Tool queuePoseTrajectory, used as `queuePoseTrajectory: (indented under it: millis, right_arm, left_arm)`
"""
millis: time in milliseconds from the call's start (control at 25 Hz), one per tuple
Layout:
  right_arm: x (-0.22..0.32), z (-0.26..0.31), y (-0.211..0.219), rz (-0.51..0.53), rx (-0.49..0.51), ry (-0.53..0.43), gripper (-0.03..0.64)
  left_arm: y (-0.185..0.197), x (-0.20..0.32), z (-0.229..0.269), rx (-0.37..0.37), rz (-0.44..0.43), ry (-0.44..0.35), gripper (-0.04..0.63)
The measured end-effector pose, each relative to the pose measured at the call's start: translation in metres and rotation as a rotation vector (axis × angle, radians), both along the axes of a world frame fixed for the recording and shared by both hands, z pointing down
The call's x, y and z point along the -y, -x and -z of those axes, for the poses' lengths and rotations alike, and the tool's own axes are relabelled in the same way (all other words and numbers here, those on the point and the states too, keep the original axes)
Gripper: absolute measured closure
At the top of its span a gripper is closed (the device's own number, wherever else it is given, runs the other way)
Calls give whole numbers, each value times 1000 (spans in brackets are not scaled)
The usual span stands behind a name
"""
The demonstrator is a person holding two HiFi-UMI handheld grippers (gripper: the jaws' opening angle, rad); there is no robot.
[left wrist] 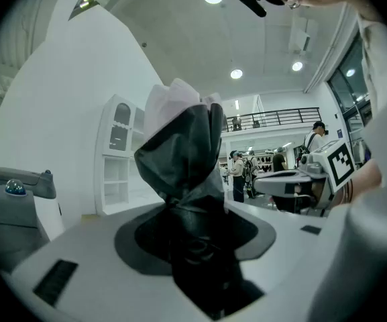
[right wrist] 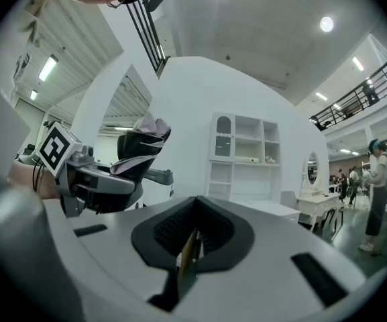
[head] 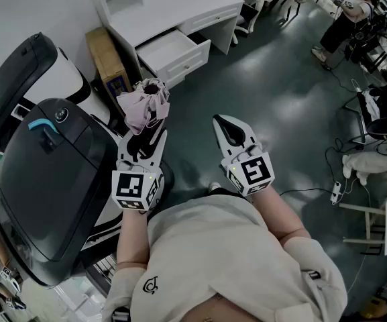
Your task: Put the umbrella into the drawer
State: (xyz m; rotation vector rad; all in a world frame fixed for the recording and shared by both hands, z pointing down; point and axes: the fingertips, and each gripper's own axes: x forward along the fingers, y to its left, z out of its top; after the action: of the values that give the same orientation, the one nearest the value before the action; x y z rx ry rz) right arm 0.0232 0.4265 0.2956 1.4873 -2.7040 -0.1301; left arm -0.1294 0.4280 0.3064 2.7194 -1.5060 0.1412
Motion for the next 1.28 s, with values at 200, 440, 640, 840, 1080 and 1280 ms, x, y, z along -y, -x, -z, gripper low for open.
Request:
queuePoseTrajectory:
  millis: [200,440,640,840,1080,1280]
  right_arm:
    - [6,-2,1,0,5,7,612]
    - [8,-4,7,19,8,18,612]
    - [10,-2,13,31,39,9,611]
    - [29,-13,12,55,46,37,611]
    - [90,-29,-3,103,53,56,611]
    - [173,-24,-35,159,73,58,611]
  left_arm:
    - [3,5,0,-7,1,-6,380]
    - [4,6,-3,-5,5,-1,380]
    - [9,8,-7,-20,16,16,380]
    - [10,25,-14,-12,39,40,380]
    - [-3,75,-32,28,86,62,380]
    - [-35,146,-34,38,150,82,380]
